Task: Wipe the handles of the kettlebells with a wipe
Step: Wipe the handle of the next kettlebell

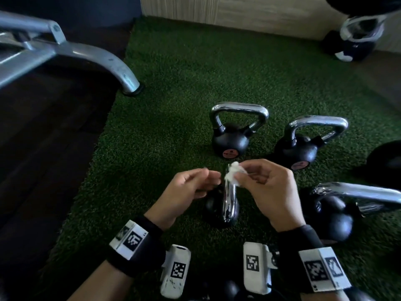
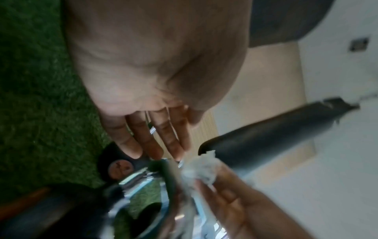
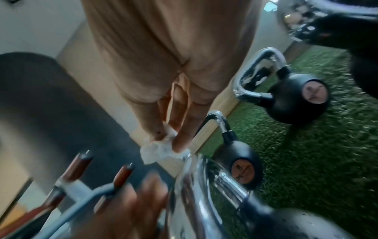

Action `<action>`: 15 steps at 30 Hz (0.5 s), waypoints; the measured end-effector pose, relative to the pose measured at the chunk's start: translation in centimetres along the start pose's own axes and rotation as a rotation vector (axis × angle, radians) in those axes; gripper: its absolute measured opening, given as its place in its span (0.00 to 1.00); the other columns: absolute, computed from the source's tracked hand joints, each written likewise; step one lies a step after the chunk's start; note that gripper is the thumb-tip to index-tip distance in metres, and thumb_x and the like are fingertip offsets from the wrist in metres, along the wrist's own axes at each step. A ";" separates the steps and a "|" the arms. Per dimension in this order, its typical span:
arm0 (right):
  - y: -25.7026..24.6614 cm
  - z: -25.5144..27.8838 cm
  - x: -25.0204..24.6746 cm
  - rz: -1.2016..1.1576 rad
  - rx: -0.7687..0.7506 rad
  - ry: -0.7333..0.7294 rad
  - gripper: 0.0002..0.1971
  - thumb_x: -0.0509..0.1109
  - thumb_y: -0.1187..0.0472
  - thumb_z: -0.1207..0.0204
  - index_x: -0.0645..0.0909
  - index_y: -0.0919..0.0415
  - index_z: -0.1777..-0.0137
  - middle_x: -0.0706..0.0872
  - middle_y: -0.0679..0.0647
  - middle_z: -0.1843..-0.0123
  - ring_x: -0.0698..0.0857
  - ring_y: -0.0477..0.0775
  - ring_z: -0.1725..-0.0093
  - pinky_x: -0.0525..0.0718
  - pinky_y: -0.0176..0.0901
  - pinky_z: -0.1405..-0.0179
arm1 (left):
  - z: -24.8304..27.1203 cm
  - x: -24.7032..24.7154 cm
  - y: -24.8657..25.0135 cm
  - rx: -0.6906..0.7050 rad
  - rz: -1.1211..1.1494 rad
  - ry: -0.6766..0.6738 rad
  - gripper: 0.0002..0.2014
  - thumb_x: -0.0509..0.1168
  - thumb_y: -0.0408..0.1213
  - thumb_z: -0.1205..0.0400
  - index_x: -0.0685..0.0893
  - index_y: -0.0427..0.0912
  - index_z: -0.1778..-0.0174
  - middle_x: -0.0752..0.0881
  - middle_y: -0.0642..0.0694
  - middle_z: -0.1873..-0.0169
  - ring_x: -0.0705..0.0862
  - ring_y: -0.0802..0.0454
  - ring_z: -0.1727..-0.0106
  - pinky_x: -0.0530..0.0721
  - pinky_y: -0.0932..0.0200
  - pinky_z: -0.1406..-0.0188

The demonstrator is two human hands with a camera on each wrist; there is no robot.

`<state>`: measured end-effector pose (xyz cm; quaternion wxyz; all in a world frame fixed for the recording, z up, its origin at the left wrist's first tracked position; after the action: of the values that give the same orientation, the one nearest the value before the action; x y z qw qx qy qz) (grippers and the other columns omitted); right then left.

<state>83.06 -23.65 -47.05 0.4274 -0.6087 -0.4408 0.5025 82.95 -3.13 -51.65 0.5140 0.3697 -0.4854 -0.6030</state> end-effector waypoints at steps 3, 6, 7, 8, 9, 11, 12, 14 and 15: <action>2.4 -0.7 -2.3 -0.252 0.124 0.150 0.09 0.82 0.69 0.26 0.91 0.62 0.47 0.96 0.60 0.51 0.95 0.62 0.51 0.92 0.54 0.47 | -1.3 -0.8 -4.2 0.079 -0.408 -0.113 0.33 0.68 0.25 0.19 0.75 0.59 0.20 0.86 0.54 0.29 0.82 0.53 0.26 0.81 0.59 0.29; 5.7 -1.3 -2.5 -0.369 0.307 0.163 0.10 0.78 0.75 0.24 0.90 0.65 0.45 0.95 0.65 0.48 0.94 0.58 0.51 0.94 0.45 0.50 | -2.3 1.6 -8.1 0.272 -0.800 -0.282 0.60 0.82 0.45 0.27 0.48 0.47 0.07 0.56 0.49 0.09 0.55 0.54 0.09 0.57 0.52 0.09; 6.7 -1.3 -2.0 -0.364 0.357 0.142 0.11 0.77 0.75 0.24 0.90 0.66 0.45 0.95 0.65 0.48 0.93 0.58 0.51 0.94 0.43 0.51 | -2.6 2.9 -9.1 0.318 -0.882 -0.294 0.66 0.83 0.56 0.31 0.44 0.43 0.07 0.49 0.48 0.08 0.49 0.51 0.08 0.51 0.49 0.07; 7.6 -1.4 -1.5 -0.341 0.390 0.114 0.11 0.77 0.76 0.25 0.90 0.66 0.44 0.95 0.65 0.49 0.93 0.58 0.52 0.94 0.43 0.51 | -2.9 4.1 -9.8 0.336 -0.912 -0.257 0.70 0.81 0.64 0.35 0.44 0.41 0.08 0.49 0.47 0.08 0.49 0.48 0.08 0.51 0.47 0.07; 8.4 -1.5 -0.9 -0.307 0.401 0.088 0.10 0.78 0.75 0.25 0.91 0.66 0.45 0.95 0.63 0.50 0.93 0.57 0.52 0.94 0.43 0.50 | -3.3 5.0 -10.1 0.332 -0.887 -0.188 0.69 0.80 0.67 0.35 0.47 0.40 0.08 0.53 0.47 0.10 0.54 0.47 0.09 0.55 0.46 0.08; 9.6 -1.6 0.0 -0.213 0.384 0.049 0.10 0.80 0.73 0.26 0.92 0.58 0.50 0.96 0.59 0.51 0.94 0.55 0.51 0.93 0.47 0.45 | -3.7 5.9 -10.1 0.372 -0.848 -0.043 0.61 0.75 0.66 0.29 0.54 0.37 0.09 0.62 0.46 0.13 0.64 0.47 0.13 0.64 0.46 0.13; 10.2 -1.7 0.3 -0.155 0.365 0.035 0.10 0.81 0.70 0.26 0.93 0.56 0.50 0.96 0.56 0.51 0.94 0.52 0.50 0.93 0.49 0.43 | -3.7 6.0 -10.1 0.403 -0.851 -0.003 0.56 0.72 0.63 0.26 0.56 0.35 0.10 0.64 0.44 0.14 0.67 0.47 0.14 0.66 0.46 0.14; 11.0 -1.8 1.0 -0.042 0.337 0.011 0.09 0.84 0.65 0.27 0.95 0.54 0.48 0.96 0.49 0.52 0.94 0.48 0.48 0.91 0.50 0.39 | -3.6 5.6 -10.1 0.450 -0.796 0.028 0.52 0.72 0.58 0.25 0.60 0.34 0.11 0.69 0.43 0.16 0.70 0.46 0.16 0.68 0.46 0.15; 11.3 -1.8 1.2 0.007 0.331 0.010 0.11 0.84 0.62 0.27 0.95 0.53 0.45 0.96 0.46 0.52 0.94 0.46 0.48 0.91 0.50 0.38 | -3.6 5.3 -10.0 0.459 -0.745 0.026 0.51 0.74 0.56 0.25 0.61 0.34 0.12 0.71 0.44 0.18 0.71 0.47 0.17 0.69 0.46 0.16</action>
<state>86.22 -25.39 -58.00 0.5224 -0.5339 -0.3477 0.5667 82.67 -9.08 -61.94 0.1721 0.6319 -0.4338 -0.6188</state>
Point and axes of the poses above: each hand's wrist, its own z-axis away from the middle knuckle, its own x-axis out of the palm, y = z × x, the point moved 4 cm from there along -z, towards the middle knuckle
